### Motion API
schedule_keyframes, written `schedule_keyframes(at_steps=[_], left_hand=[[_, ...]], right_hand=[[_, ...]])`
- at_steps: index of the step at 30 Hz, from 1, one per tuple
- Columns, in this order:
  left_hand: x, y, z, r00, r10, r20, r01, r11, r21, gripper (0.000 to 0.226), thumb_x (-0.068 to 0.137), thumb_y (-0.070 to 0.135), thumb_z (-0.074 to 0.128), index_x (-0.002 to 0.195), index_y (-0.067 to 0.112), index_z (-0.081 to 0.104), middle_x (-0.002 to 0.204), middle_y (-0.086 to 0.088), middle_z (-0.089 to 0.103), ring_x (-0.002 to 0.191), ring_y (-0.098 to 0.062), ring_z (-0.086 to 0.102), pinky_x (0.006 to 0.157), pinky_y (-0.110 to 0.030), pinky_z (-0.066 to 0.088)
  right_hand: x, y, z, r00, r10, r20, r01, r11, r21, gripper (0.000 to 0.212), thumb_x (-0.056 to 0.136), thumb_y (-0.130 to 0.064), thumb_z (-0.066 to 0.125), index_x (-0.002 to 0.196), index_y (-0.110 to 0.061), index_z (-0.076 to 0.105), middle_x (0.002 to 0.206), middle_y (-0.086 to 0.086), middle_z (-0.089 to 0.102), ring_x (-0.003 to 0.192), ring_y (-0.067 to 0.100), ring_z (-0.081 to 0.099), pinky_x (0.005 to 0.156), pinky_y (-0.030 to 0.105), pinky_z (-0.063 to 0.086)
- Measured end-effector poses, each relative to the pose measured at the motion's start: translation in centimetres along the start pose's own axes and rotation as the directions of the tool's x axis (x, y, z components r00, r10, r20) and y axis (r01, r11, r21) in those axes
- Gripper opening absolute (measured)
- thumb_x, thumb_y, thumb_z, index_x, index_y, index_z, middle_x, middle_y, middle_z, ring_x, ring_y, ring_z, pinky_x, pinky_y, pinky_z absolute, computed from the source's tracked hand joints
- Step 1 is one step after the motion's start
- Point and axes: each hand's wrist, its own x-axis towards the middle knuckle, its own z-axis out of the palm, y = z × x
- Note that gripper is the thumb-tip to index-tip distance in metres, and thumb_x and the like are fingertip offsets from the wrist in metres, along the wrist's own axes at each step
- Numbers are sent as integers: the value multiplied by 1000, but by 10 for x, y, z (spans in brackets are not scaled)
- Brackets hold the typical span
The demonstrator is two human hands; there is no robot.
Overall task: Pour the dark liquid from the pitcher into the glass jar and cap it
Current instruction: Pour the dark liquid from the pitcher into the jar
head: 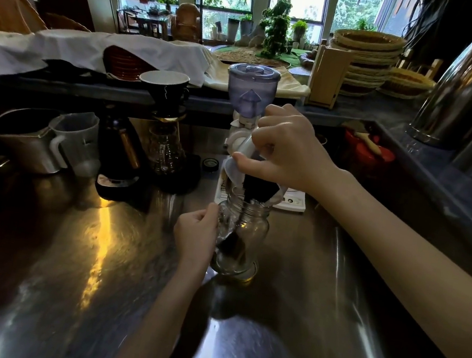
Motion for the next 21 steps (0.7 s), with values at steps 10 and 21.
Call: schedule_keyframes(at_steps=[10, 21], left_hand=[[0, -1, 0, 1000, 1, 7, -1, 1000, -23, 50, 83, 18, 51, 36, 22, 36, 26, 9, 29, 28, -4, 25, 32, -11, 21], [0, -3, 0, 1000, 7, 13, -7, 999, -36, 52, 83, 17, 51, 34, 23, 34, 26, 10, 28, 28, -4, 24, 32, -11, 20]], right_hand=[[-2, 0, 0, 1000, 1, 10, -1, 1000, 3, 45, 74, -24, 73, 44, -12, 43, 47, 0, 37, 57, 14, 34, 64, 28, 25], [-3, 0, 2, 1000, -8, 4, 8, 1000, -12, 46, 74, -24, 73, 42, -10, 44, 44, 2, 38, 57, 14, 33, 64, 28, 25]])
